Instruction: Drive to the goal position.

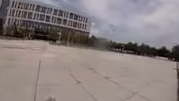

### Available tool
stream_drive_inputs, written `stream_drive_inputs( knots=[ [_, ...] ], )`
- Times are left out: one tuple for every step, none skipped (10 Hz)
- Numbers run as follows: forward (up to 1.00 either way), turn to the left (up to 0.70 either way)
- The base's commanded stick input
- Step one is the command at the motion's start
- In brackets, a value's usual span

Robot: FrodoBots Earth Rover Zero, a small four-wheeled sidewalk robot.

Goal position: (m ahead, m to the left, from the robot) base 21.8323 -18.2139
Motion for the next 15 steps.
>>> stream_drive_inputs(
  knots=[
    [1.00,-0.27],
    [1.00,-0.27],
    [1.00,0.00],
    [1.00,0.00],
    [1.00,0.00],
    [1.00,0.00],
    [1.00,0.00],
    [1.00,0.00],
    [1.00,0.00],
    [1.00,0.00],
    [1.00,0.00],
    [1.00,0.00],
    [1.00,0.00],
    [1.00,0.00],
    [1.00,0.00]
  ],
)
